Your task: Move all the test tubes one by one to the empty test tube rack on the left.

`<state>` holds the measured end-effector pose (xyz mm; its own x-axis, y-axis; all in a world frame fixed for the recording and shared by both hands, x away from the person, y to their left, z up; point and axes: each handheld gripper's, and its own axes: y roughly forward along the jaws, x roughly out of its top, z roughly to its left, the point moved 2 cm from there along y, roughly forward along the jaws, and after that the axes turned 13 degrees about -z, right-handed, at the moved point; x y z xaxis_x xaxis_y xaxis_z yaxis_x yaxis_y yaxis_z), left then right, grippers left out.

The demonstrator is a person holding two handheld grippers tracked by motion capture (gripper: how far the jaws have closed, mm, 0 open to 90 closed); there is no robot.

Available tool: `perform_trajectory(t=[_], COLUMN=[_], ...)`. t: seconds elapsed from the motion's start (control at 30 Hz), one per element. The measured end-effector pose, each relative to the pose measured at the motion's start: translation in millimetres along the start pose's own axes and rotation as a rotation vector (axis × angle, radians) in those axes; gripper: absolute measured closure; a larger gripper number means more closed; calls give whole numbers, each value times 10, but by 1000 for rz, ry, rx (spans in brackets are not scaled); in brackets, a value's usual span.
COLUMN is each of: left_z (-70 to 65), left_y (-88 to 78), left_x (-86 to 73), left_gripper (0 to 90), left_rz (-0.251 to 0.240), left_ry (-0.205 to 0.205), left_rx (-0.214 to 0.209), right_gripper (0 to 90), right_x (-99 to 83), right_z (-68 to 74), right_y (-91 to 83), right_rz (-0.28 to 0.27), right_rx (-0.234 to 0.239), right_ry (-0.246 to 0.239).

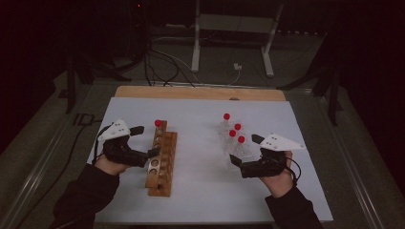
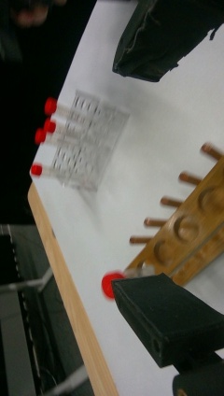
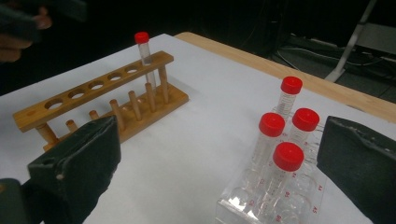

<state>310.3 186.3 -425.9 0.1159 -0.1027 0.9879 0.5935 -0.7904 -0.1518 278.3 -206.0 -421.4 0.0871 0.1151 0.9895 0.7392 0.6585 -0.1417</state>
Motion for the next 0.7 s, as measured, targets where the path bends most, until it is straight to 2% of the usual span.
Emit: perform_trajectory(t=[0.2,0.23,0.33,0.63,0.7], left_z=[-137,-158,-201,-211,-215], left_y=[-129,-145,-195,-278,-283], left_x=[-95,-113,-163,-284,-300], left_gripper=[16,16,16,16,16], left_rz=[-21,-21,-22,-27,-25], left_ry=[6,13,18,13,14], left_rx=[-29,-17,-21,-25,-22], right_gripper=[0,0,0,21,21], right_x=[-58,-74,-122,-332,-383], right_z=[-92,-105,-163,-315,-342], right_y=[87,109,165,271,282], right_rz=[17,27,46,122,134], right_rx=[-25,-29,-40,-83,-86], right_ry=[0,-1,7,23,40])
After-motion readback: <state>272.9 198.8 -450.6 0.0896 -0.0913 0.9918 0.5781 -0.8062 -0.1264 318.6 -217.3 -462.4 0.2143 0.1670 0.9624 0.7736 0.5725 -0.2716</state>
